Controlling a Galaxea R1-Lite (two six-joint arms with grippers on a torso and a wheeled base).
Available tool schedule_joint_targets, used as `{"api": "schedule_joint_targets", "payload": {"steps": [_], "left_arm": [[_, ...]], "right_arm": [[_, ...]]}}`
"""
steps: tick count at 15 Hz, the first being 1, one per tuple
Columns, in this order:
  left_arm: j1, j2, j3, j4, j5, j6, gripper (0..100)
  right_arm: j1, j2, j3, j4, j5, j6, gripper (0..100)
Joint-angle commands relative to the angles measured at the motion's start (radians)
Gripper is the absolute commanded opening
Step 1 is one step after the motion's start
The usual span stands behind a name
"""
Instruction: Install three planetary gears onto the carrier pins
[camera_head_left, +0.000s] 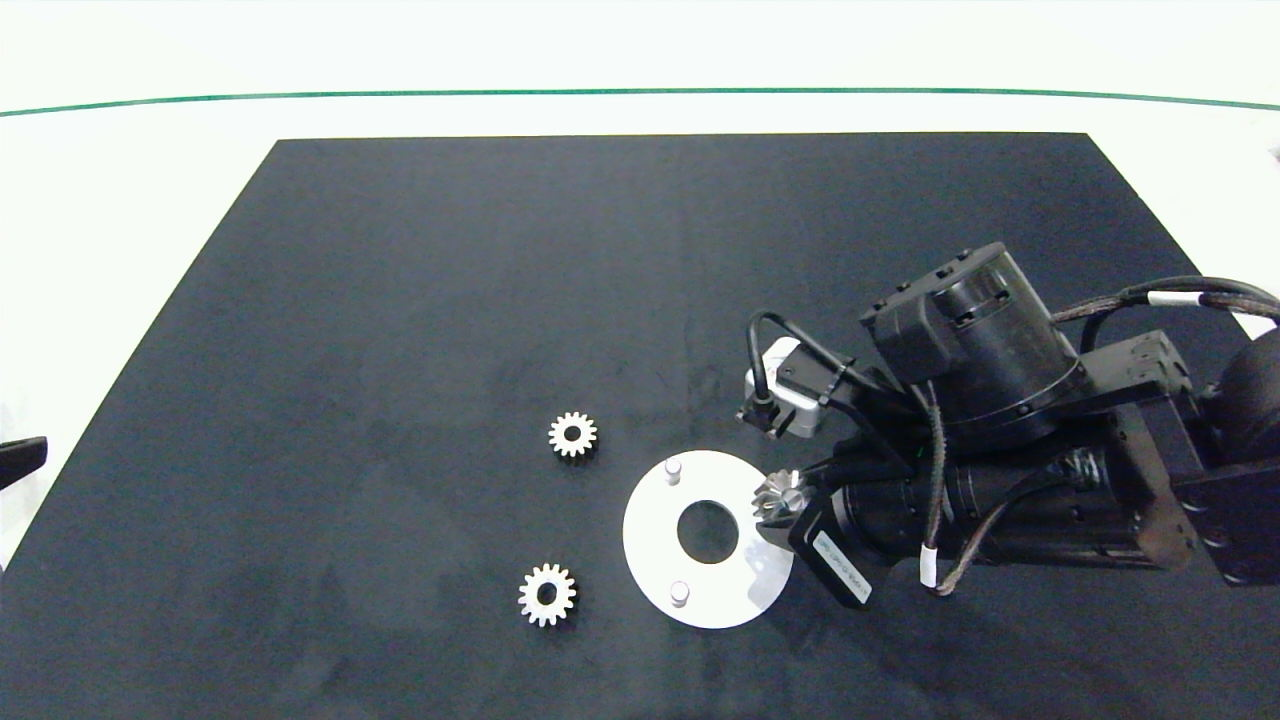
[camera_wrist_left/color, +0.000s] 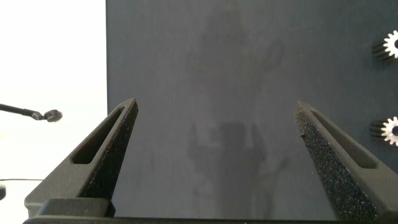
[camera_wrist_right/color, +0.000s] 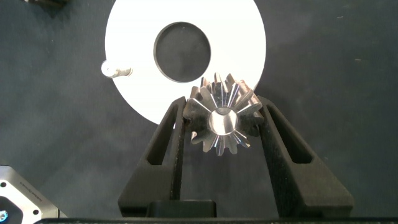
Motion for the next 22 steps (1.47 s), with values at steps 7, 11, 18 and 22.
{"api": "schedule_joint_targets", "payload": {"steps": [7,11,18,22], "left_arm": [[0.002,-0.002,-0.002,0.003,0.000,0.001,100],[0.002,-0.004,-0.003,0.003,0.000,0.001,100],[0.002,-0.006,-0.002,0.003,0.000,0.001,100],[0.002,-0.006,-0.002,0.001,0.000,0.003,100]], "right_arm": [[-0.006,0.036,0.001,0.002,-0.032,-0.003,7],[-0.003,0.039,0.002,0.005,-0.032,-0.003,7],[-0.003,0.056,0.001,0.005,-0.033,-0.003,7],[-0.004,0.057,0.001,0.004,-0.059,-0.004,7]]}}
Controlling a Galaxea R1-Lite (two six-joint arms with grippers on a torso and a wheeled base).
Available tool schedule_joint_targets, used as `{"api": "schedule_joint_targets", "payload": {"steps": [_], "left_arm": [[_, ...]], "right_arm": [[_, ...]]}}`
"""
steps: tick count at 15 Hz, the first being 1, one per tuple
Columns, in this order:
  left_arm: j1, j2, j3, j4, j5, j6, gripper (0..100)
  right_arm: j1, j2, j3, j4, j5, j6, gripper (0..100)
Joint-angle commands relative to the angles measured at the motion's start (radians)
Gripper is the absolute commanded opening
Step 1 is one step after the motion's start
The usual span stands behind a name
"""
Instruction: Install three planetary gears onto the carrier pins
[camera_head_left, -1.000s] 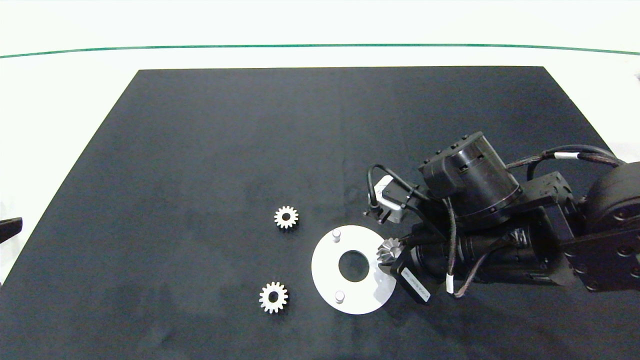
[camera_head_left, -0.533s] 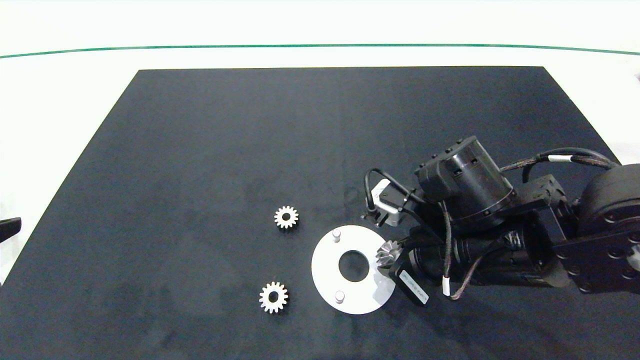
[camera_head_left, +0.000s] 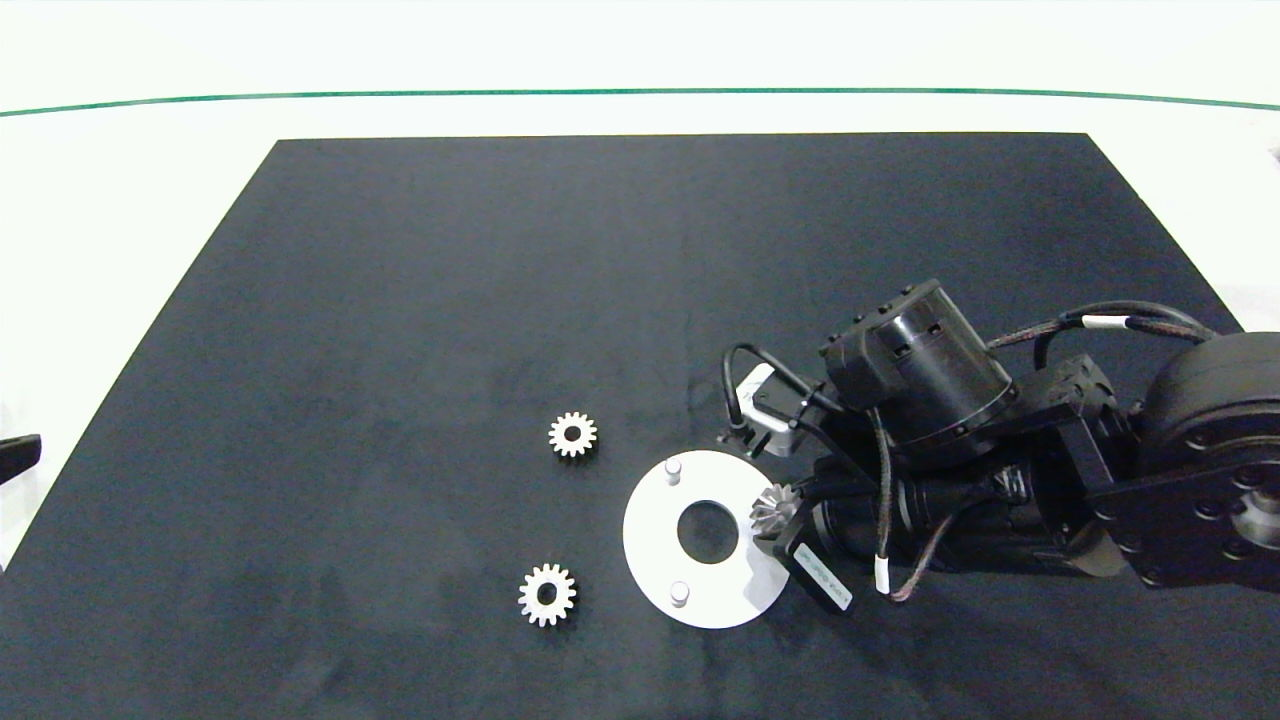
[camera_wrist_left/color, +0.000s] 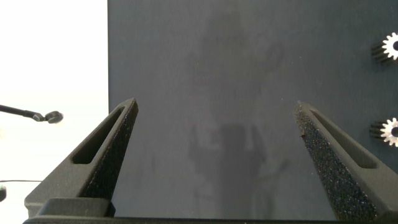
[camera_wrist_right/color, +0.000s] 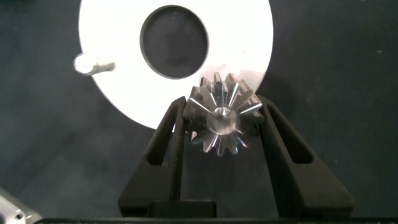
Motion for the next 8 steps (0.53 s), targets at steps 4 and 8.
{"api": "schedule_joint_targets", "payload": {"steps": [4,8], "left_arm": [[0.001,-0.003,0.001,0.003,0.000,0.000,100],[0.001,-0.006,0.001,0.003,0.000,0.002,100]], "right_arm": [[0.000,0.000,0.002,0.003,-0.018,-0.002,7],[0.003,0.002,0.005,0.003,-0.018,0.001,7]]}}
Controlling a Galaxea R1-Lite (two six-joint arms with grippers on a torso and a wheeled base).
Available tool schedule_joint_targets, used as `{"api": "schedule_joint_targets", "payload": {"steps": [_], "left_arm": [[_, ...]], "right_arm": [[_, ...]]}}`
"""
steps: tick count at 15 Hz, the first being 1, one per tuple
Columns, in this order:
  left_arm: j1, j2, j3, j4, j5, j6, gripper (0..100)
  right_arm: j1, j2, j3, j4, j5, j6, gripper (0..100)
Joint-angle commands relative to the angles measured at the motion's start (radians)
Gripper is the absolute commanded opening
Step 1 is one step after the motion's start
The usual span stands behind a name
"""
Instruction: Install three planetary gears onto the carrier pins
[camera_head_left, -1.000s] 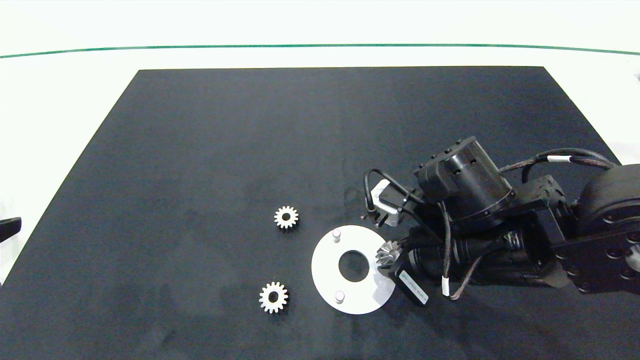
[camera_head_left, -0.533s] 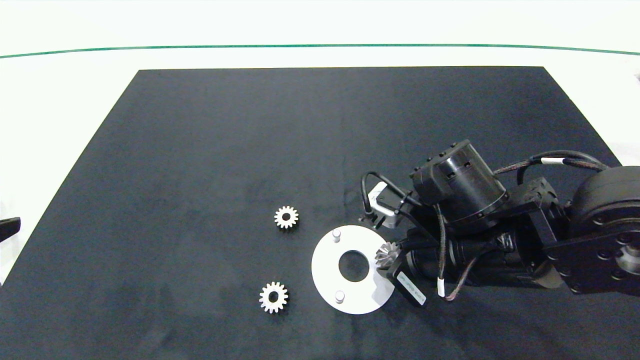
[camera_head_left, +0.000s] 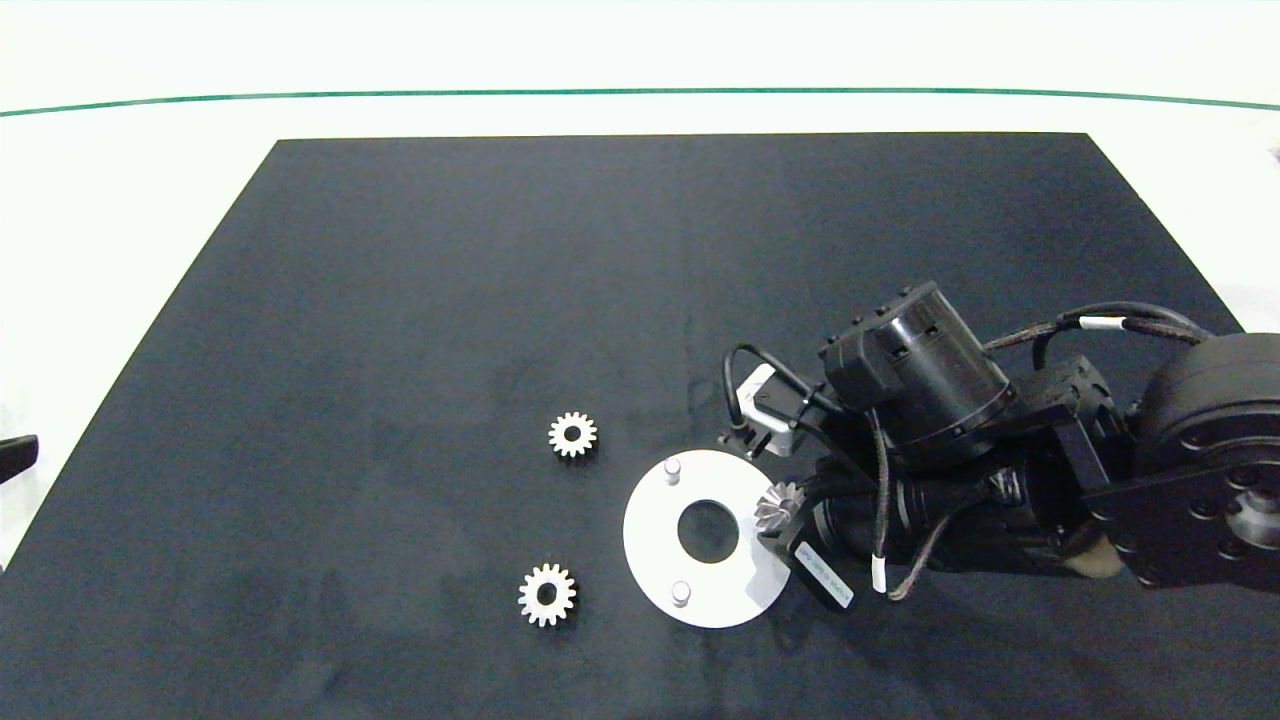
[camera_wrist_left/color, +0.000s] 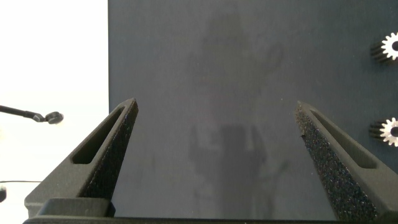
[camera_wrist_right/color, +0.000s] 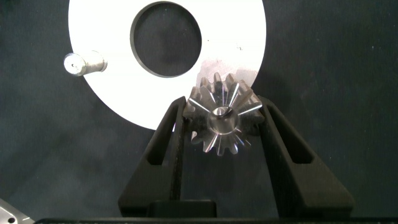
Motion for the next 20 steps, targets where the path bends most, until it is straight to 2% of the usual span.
{"api": "schedule_joint_targets", "payload": {"steps": [1,7,8,16,18,20], "left_arm": [[0.001,-0.001,0.000,0.003,0.000,0.002,100],[0.001,0.001,0.000,0.003,0.000,0.002,100],[0.001,0.001,0.000,0.003,0.000,0.000,100],[0.001,0.001,0.001,0.003,0.000,0.002,100],[-0.004,0.006,0.005,0.005,-0.003,0.000,100],[-0.061,0.019,0.017,0.005,-0.005,-0.004,100]], "right_arm": [[0.003,0.000,0.004,0.003,-0.001,0.001,7],[0.003,-0.003,0.009,0.002,-0.001,0.001,7],[0.003,-0.003,0.009,0.002,-0.001,0.001,100],[0.003,-0.017,0.012,0.002,-0.001,0.002,100],[0.001,-0.118,0.052,0.005,-0.001,0.002,100],[-0.020,-0.328,0.178,0.005,-0.001,0.004,100]]}}
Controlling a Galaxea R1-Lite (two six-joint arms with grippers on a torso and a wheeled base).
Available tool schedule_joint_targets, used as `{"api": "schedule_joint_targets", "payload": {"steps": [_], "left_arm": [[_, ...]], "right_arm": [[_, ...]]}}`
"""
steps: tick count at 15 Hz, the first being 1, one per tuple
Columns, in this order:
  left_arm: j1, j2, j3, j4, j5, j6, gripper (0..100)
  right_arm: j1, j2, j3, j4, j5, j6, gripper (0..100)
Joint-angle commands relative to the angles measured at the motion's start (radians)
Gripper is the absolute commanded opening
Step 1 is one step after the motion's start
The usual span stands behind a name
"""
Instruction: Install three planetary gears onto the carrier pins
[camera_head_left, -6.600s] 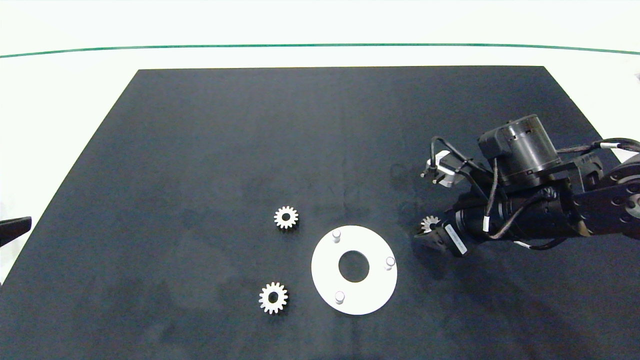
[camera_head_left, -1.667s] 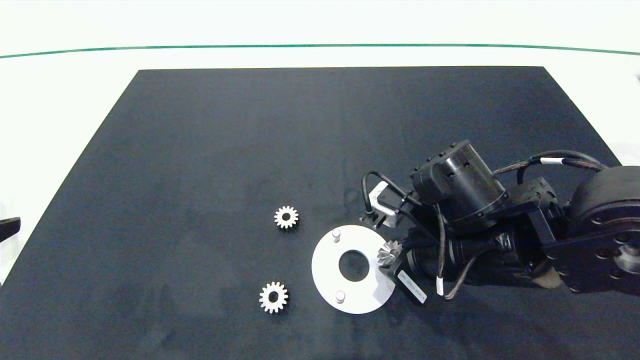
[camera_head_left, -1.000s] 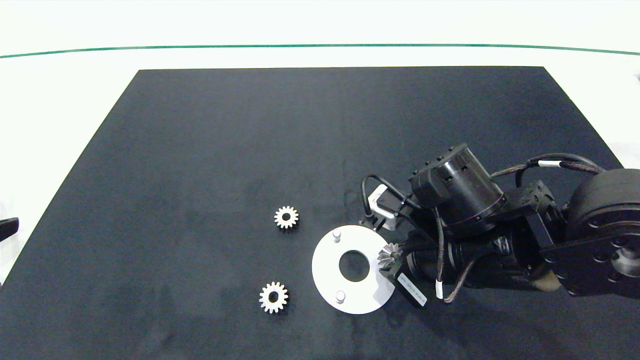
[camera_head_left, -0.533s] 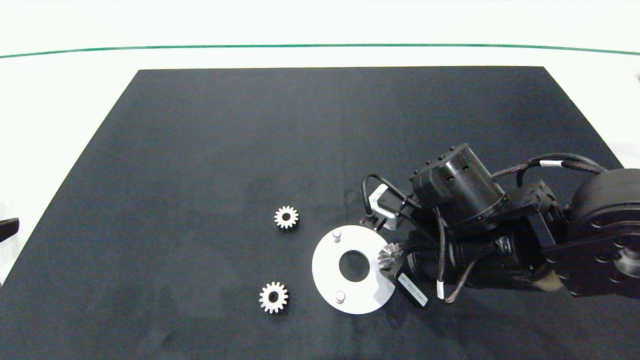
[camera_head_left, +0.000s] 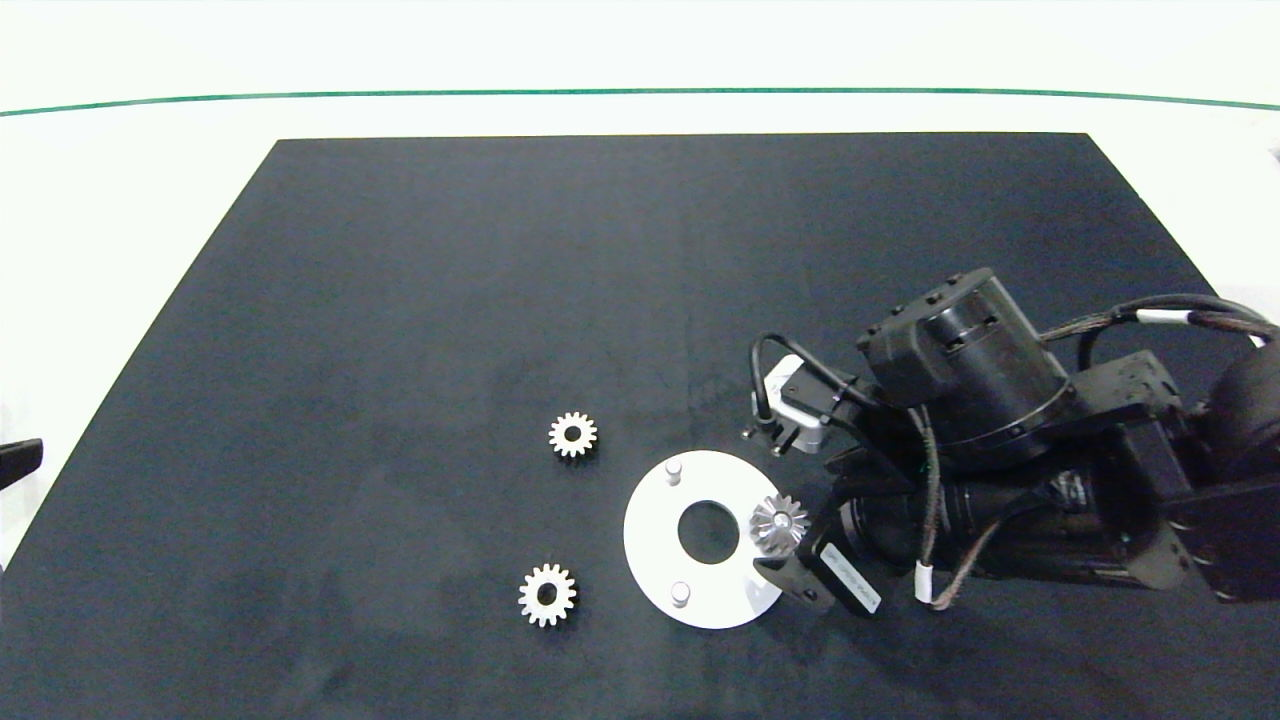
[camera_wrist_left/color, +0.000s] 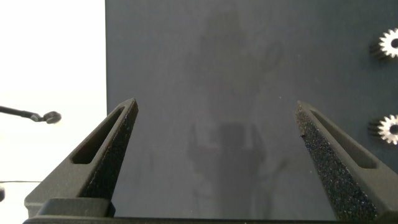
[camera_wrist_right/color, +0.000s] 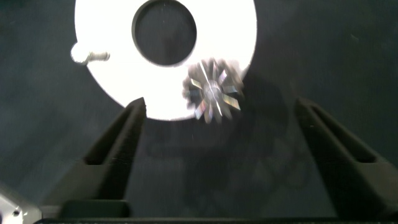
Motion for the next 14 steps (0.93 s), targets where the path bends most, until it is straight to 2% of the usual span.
{"api": "schedule_joint_targets", "payload": {"steps": [1,3,4,5,6,7,8,9,10,11,12,13,14], "left_arm": [[-0.109,0.023,0.020,0.003,-0.001,-0.007,100],[-0.215,0.032,0.052,-0.004,-0.005,-0.019,100],[-0.232,0.037,0.059,-0.016,-0.004,-0.027,100],[-0.235,0.040,0.084,-0.018,-0.005,-0.040,100],[-0.258,0.044,0.092,-0.018,-0.005,-0.039,100],[-0.353,0.064,0.090,-0.030,0.005,-0.028,100],[-0.483,0.072,0.090,-0.046,0.025,-0.001,100],[-0.537,0.081,0.090,-0.046,0.055,0.004,100],[-0.640,0.117,0.092,-0.047,0.111,0.010,100],[-0.719,0.150,0.101,-0.062,0.134,0.029,100],[-0.718,0.189,0.110,-0.085,0.165,0.084,100],[-0.718,0.219,0.135,-0.116,0.168,0.127,100],[-0.719,0.261,0.178,-0.159,0.173,0.133,100]], "right_arm": [[-0.047,-0.374,0.200,0.000,-0.001,-0.002,100],[-0.071,-0.593,0.284,0.002,-0.001,-0.001,100],[-0.087,-0.665,0.303,0.002,-0.001,0.004,100],[-0.104,-0.737,0.304,0.004,-0.003,0.022,100],[-0.116,-0.795,0.307,0.011,-0.003,0.027,100],[-0.136,-0.837,0.315,0.027,-0.003,0.027,100],[-0.144,-0.857,0.317,0.036,-0.003,0.027,100],[-0.144,-0.864,0.320,0.036,-0.001,0.027,100],[-0.144,-0.858,0.311,0.031,-0.001,0.025,100],[-0.139,-0.857,0.300,0.031,0.002,0.024,100],[-0.137,-0.860,0.300,0.030,0.005,0.021,100],[-0.137,-0.867,0.300,0.030,0.005,0.018,100],[-0.137,-0.867,0.300,0.030,0.007,0.019,100]]}}
